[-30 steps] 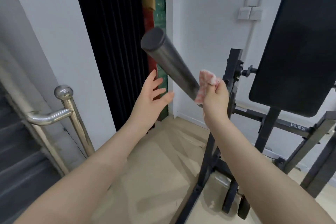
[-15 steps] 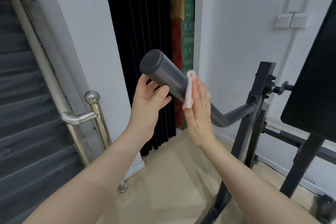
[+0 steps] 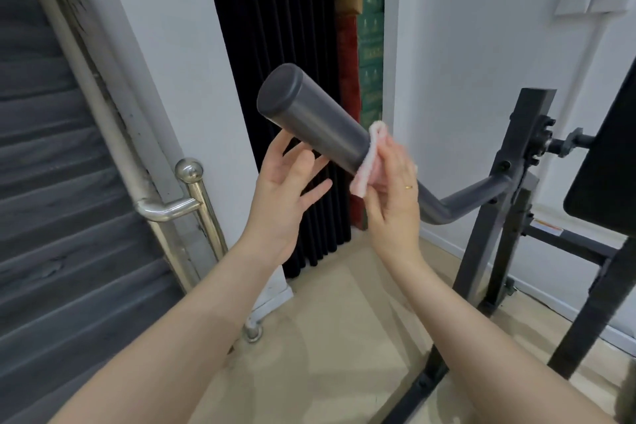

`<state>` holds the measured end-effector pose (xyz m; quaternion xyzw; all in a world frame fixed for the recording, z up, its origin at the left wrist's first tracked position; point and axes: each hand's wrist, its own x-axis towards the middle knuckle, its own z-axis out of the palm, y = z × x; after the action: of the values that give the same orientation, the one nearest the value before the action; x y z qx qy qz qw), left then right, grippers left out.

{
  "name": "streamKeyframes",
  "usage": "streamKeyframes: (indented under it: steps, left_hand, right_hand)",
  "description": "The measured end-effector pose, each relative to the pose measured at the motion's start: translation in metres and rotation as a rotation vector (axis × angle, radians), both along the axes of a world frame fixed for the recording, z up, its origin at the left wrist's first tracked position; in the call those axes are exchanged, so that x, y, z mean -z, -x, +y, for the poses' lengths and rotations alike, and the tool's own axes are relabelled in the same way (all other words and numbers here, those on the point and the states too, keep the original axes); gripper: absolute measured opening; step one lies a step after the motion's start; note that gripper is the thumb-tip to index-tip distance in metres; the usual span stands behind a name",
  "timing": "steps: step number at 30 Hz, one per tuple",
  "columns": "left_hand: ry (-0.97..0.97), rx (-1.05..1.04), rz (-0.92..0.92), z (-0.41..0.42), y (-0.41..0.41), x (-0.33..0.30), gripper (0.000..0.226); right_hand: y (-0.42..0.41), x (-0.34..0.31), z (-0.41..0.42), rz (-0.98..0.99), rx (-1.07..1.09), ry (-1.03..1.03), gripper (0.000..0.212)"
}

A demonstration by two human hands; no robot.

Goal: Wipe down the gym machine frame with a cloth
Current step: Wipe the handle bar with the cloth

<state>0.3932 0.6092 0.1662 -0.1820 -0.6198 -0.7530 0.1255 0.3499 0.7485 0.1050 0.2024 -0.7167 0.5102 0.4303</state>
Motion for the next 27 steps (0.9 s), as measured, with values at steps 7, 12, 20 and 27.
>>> streamKeyframes:
  steps: [7,12,20,27]
  left_hand:
    - [0.019,-0.07,0.001,0.026,0.017,0.004,0.046]
    - [-0.04,-0.165,-0.035,0.035,0.018,0.011,0.062]
    - [-0.005,-0.297,0.002,0.064,0.021,0.04,0.058]
    - [-0.012,-0.473,0.0,0.081,0.025,0.046,0.034]
  right_hand:
    - [-0.007,-0.056,-0.026,0.248,-0.004,-0.153,0.054]
    - [0.047,0.005,0.029,0.193,-0.02,-0.279,0.054]
    - [0.036,-0.013,0.01,0.374,0.057,-0.277,0.045]
    - [0.076,0.049,0.075,0.162,-0.124,-0.304,0.047]
